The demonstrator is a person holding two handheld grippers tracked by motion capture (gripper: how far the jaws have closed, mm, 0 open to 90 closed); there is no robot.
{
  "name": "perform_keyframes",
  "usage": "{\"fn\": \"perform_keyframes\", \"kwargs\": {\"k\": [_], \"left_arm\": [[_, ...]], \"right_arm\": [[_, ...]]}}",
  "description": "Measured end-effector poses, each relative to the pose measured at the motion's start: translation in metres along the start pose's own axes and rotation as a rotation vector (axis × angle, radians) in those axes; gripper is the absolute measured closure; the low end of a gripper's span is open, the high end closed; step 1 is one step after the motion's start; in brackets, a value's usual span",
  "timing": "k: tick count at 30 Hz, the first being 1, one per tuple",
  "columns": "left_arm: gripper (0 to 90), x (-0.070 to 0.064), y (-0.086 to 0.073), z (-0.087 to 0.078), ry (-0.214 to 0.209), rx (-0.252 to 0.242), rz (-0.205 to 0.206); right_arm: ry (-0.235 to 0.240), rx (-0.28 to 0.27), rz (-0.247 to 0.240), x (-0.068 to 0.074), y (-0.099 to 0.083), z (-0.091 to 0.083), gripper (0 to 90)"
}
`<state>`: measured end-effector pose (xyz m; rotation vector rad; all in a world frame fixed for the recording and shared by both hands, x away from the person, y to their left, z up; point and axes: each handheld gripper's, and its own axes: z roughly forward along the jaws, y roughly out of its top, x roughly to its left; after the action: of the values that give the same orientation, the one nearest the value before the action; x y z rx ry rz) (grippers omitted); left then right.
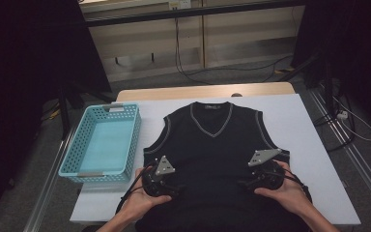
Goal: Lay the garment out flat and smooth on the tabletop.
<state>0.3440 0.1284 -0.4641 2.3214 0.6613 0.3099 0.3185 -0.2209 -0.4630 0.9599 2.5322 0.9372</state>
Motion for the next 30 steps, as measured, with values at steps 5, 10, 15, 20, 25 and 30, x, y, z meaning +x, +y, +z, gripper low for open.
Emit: {"fn": "perform_keyframes", "kwargs": {"k": [5,10,15,20,25,30], "left_arm": [[53.9,-0.002,-0.005,-0.011,-0.094,0.015,0.047],[72.9,-0.007,-0.011,-0.017,-0.111,0.010,0.048],[87.4,-0.007,-0.010,-0.018,-0.116,0.018,0.045],[87.4,-0.007,-0.013,-0.020,-0.118,0.008,0.051],[87.3,-0.006,-0.014,-0.021,-0.137,0.006,0.048],[87.5,-0.010,-0.015,-0.023,-0.157,0.027,0.049]], "right_arm": [[0.007,-0.015,-0.003,0.000,-0.002,-0.004,67.8],[0.000,-0.010,-0.019,0.004,-0.002,-0.005,85.2],[-0.015,-0.004,-0.041,0.009,-0.004,-0.009,86.8],[-0.021,-0.001,-0.066,0.018,-0.012,-0.017,87.3],[-0.014,0.003,-0.069,0.026,-0.020,-0.025,87.4],[-0.012,0.009,-0.076,0.030,-0.021,-0.027,87.5]]}}
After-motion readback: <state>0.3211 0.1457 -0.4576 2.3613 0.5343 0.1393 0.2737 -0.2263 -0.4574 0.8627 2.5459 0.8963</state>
